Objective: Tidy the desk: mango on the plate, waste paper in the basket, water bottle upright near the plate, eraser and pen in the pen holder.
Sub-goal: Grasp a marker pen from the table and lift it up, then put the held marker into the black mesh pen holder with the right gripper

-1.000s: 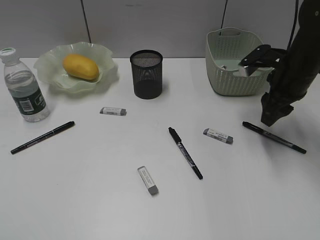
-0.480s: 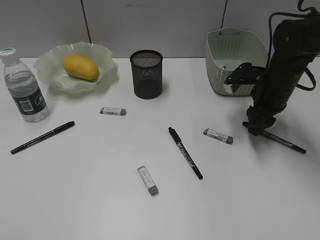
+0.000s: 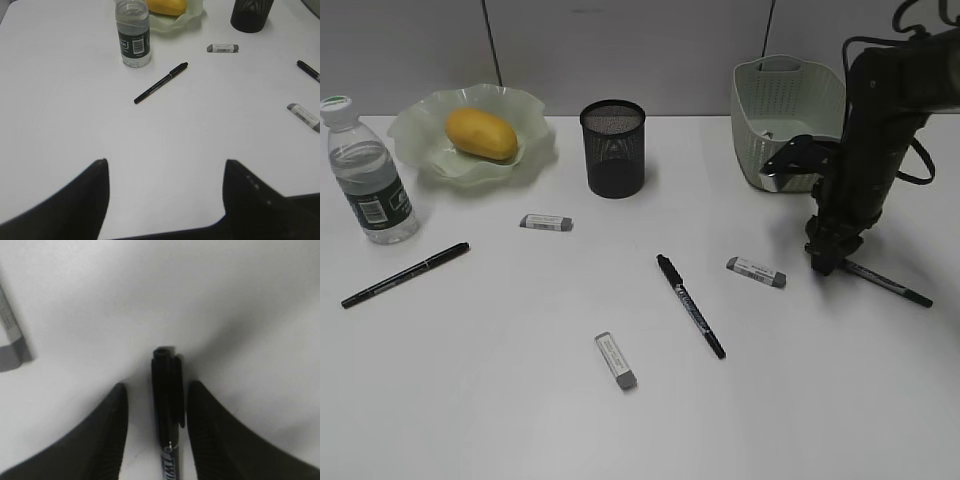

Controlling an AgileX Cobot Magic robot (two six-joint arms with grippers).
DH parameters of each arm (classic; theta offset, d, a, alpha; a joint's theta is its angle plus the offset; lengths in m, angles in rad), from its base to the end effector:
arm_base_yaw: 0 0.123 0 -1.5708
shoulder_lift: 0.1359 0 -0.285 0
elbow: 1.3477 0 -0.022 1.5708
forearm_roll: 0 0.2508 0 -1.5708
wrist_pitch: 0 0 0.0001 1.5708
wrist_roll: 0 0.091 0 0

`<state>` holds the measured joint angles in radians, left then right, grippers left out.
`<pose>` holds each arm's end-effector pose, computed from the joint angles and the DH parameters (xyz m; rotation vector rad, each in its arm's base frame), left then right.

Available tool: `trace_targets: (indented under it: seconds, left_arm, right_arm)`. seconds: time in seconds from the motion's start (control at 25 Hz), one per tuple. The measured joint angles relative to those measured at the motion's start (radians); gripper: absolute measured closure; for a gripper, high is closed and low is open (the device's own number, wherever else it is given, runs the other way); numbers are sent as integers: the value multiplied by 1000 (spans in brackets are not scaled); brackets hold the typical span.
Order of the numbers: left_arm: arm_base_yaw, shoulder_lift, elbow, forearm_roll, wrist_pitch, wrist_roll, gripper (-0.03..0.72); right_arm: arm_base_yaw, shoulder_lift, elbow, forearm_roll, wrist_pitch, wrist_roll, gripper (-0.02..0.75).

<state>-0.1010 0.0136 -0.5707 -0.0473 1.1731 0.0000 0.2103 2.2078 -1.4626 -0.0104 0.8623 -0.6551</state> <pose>-0.0164 -0.0023 0.2878 0.1131 2.0978 -0.1177 0.4064 0.0860 0.1002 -1.3066 2.8046 -0.0294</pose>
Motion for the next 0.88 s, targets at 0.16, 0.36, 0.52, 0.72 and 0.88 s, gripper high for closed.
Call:
trace_targets:
  seconds: [0.16,0.36,0.52,0.72,0.88]
  left_arm:
    - [0,0,0,0,0,0,153]
    - [0,0,0,0,0,0,155]
    - [0,0,0,0,0,0,155]
    - [0,0,0,0,0,0,155]
    - [0,0,0,0,0,0,155]
  right_arm:
    - [2,2,-3,4,12,3,560]
    - [4,8,-38,10,21,11,589]
    - [4,10,-97,50,53,12,589]
    - [16,-29,-178,221,71,-15,589]
    - [59,-65,-277,361,40,-52,589]
